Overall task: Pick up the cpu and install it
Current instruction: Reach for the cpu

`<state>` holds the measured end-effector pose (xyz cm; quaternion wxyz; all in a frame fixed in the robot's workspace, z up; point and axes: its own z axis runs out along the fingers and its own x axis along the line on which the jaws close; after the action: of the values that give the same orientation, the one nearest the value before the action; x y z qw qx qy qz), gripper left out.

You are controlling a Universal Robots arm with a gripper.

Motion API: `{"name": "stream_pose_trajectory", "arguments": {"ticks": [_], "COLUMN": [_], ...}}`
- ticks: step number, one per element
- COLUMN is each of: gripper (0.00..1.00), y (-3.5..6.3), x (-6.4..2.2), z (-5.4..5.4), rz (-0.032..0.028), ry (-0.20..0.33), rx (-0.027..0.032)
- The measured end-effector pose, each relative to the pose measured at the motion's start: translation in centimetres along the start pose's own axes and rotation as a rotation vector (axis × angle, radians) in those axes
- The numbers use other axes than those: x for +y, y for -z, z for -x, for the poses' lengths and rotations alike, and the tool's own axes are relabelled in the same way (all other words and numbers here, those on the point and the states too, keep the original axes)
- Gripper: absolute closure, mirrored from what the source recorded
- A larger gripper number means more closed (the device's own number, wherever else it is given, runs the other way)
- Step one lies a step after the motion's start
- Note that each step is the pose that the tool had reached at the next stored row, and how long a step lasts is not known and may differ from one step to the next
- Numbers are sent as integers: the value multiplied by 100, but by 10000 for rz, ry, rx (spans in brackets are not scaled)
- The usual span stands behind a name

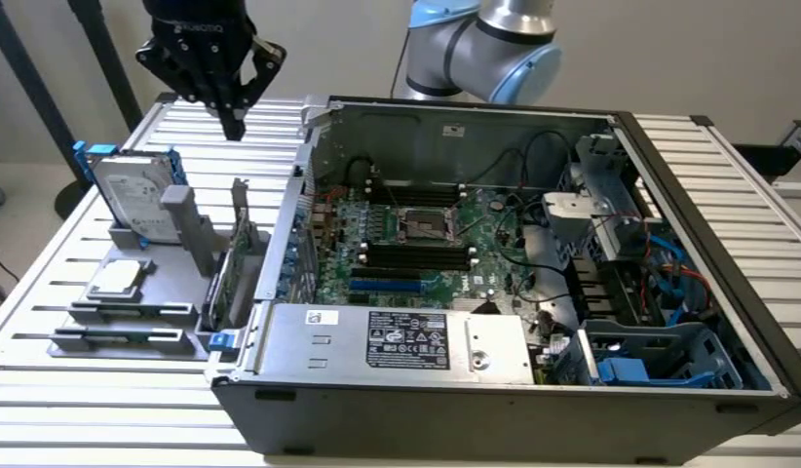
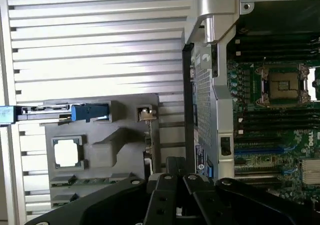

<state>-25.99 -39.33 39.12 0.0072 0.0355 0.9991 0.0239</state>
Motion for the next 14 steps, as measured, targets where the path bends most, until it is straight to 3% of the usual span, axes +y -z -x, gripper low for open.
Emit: {"name": "stream_pose_trajectory", "arguments": {"ticks": [14], "gripper": [89], "y": [-35], "x": [-37], "z": [-636], "rz": [-7], "ry": [0], "rx": [44]}}
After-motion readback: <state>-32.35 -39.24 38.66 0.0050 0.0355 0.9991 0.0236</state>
